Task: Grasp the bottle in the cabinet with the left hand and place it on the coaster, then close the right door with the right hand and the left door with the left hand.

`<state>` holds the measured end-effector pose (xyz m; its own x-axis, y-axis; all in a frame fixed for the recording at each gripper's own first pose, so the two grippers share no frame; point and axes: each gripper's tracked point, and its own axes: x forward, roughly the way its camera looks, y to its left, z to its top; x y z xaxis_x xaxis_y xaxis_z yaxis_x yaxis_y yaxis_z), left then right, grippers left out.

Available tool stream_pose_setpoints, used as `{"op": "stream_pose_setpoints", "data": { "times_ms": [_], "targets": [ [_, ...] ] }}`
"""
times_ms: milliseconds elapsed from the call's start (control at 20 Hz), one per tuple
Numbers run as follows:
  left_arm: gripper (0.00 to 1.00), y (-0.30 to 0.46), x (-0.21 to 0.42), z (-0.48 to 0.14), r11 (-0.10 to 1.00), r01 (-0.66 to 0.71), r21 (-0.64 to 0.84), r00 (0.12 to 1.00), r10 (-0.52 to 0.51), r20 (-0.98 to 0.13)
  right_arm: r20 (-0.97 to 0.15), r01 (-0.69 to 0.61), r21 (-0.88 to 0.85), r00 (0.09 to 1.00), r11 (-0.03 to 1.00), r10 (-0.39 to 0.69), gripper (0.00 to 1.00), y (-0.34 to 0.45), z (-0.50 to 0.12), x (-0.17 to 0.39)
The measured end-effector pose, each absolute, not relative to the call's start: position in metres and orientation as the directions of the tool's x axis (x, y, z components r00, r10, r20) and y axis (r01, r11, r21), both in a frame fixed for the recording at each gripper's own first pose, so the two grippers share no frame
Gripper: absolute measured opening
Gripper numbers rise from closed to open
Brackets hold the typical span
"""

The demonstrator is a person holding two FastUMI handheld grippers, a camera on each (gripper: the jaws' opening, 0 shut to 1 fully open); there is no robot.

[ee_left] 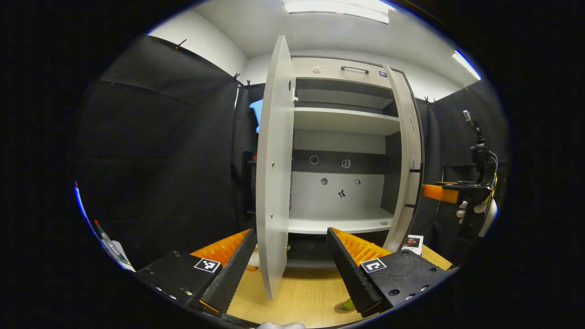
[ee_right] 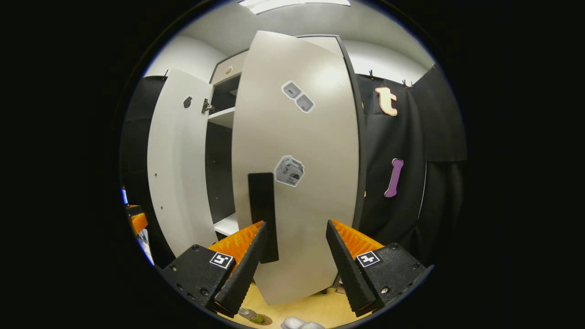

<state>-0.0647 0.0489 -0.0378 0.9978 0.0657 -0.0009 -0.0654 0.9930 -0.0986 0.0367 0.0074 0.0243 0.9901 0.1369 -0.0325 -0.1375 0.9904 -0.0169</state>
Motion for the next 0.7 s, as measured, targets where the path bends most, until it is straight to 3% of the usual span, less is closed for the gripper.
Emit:
{"op": "stream_pose_setpoints", "data": {
  "times_ms": [500,550,650,700],
  "targets": [
    [0.95,0.081,-0.057,-0.035,0.993,-0.028,-0.118,0.999,0.031,0.02,-0.032,-0.115,-0.025,0.993,0.993,0.114,0.81,0.025,0.026,0.003],
    [1.0,0.087,-0.057,-0.037,0.993,-0.033,-0.115,0.999,0.036,0.018,-0.036,-0.118,-0.025,0.992,0.993,0.117,0.81,0.028,0.024,-0.002],
    [0.95,0.105,-0.056,-0.038,0.993,-0.052,-0.106,0.998,0.055,0.019,-0.043,-0.119,-0.028,0.992,0.993,0.118,0.81,0.032,0.019,-0.012],
    [1.0,0.116,-0.055,-0.037,0.993,-0.066,-0.101,0.997,0.069,0.022,-0.047,-0.119,-0.031,0.992,0.992,0.118,0.81,0.034,0.016,-0.017]
  ]
}}
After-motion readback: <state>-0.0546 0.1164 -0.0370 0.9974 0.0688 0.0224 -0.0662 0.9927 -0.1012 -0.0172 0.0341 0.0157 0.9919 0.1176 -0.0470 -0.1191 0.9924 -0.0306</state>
